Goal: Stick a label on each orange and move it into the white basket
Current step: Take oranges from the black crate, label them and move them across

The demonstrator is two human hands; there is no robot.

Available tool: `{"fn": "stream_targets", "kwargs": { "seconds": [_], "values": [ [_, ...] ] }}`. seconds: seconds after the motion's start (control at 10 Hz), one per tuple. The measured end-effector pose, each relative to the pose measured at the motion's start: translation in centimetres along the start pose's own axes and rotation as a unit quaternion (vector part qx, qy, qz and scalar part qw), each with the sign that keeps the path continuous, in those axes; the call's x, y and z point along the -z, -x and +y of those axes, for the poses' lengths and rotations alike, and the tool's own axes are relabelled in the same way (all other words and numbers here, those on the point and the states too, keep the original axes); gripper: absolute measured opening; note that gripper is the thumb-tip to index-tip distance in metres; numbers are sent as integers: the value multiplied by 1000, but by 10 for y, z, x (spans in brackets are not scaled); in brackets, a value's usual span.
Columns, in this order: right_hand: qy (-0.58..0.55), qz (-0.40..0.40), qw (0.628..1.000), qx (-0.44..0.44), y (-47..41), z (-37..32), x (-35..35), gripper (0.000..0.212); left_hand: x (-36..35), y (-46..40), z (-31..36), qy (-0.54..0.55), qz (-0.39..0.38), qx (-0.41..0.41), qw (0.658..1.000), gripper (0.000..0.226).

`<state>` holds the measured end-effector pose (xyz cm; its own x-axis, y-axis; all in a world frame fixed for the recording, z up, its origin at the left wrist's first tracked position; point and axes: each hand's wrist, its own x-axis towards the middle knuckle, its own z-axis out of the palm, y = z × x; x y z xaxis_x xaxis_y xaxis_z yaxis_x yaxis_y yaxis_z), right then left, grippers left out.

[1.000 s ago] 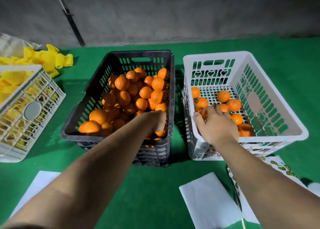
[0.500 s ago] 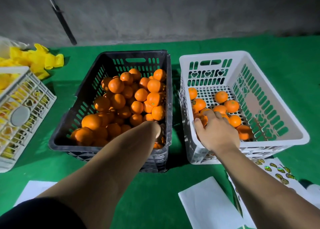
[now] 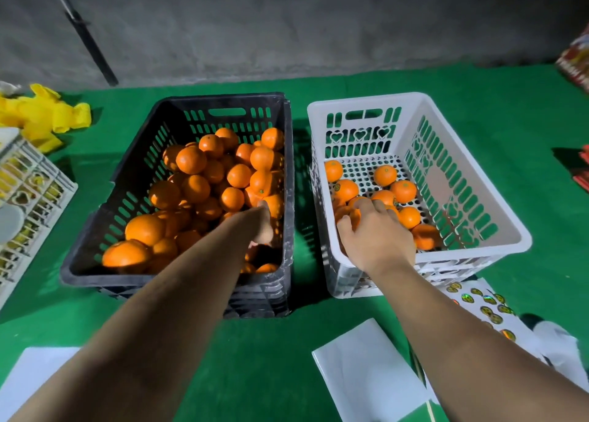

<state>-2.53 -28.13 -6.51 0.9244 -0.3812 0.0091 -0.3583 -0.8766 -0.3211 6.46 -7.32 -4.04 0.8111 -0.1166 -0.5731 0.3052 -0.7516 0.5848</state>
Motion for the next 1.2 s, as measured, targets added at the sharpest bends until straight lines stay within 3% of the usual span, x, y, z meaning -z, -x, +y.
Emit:
{"fn": "stream_targets", "kwargs": {
  "seconds": [0.1,0.2,0.3,0.4,0.5,0.6,0.7,0.8,0.9,1.0,1.1,1.2],
  "values": [
    [-11,10,1000,3,0,1,0,46,13,14,-9,84,98,-46,991,57],
    [-16,38,999,14,2,3,-2,41,12,37,-12,138,178,-185,957,66],
    [-4,67,997,33,2,4,-4,37,-14,88,-25,332,259,-326,847,60],
    [-30,100,992,66,7,7,-5,33,-48,126,-34,379,278,-396,788,60],
    [-77,121,985,97,13,9,-3,29,-84,145,-49,395,177,-376,819,76],
    [-118,133,974,141,22,16,-1,27,-121,148,-80,297,72,-318,898,80],
    [-157,182,951,194,57,33,-12,30,-145,140,-115,221,21,-280,934,73],
    [-153,153,957,193,122,62,-46,47,-163,129,-139,197,-48,-233,951,73],
    [-46,11,989,142,185,93,-93,78,-179,116,-155,151,-41,-195,968,75],
    [108,-217,965,100,220,116,-124,84,-195,107,-167,171,-55,-180,967,66],
    [130,-238,956,114,223,124,-127,72,-206,105,-177,185,-79,-150,968,62],
    [89,-206,967,121,218,127,-114,63,-211,107,-183,219,-103,-120,963,57]
  ]
}}
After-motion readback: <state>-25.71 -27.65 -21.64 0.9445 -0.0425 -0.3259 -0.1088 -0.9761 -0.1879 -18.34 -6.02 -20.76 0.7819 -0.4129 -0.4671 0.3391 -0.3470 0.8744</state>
